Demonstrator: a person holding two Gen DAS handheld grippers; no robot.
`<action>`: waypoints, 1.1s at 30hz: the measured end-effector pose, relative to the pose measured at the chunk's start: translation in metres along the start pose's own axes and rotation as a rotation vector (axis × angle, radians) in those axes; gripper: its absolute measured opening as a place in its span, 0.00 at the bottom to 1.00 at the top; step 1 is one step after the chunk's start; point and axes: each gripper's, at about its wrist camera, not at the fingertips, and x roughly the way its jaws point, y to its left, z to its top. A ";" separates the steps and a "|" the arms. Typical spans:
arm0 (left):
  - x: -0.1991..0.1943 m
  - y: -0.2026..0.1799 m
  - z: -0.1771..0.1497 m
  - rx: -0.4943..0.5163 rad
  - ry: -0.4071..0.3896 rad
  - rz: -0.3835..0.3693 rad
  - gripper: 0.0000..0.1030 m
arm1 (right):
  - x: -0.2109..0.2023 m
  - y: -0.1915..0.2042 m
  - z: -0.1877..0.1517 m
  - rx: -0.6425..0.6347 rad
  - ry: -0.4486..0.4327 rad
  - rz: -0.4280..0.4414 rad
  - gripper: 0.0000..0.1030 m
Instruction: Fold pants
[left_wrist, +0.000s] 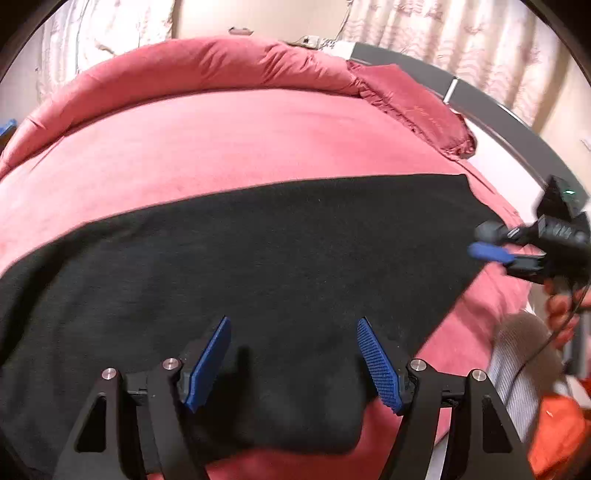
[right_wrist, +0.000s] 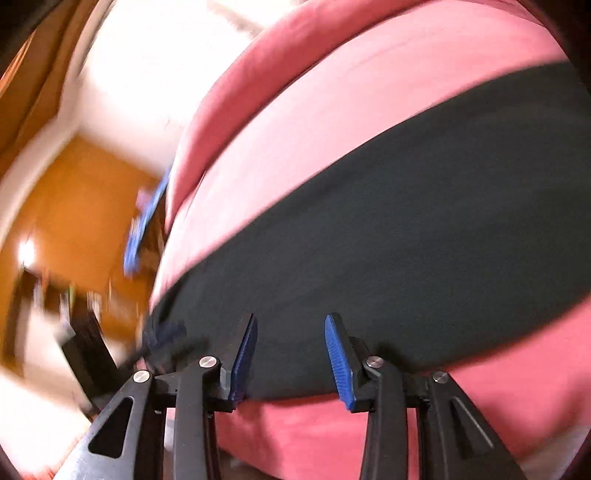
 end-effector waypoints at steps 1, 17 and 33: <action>0.007 -0.002 0.001 -0.018 0.000 0.005 0.70 | -0.015 -0.017 0.005 0.059 -0.038 -0.010 0.44; 0.040 -0.067 0.015 -0.015 -0.011 0.010 0.74 | -0.145 -0.274 0.003 0.656 -0.557 0.059 0.55; 0.131 -0.157 0.055 0.043 0.063 0.007 0.87 | -0.131 -0.325 0.065 0.714 -0.576 0.206 0.15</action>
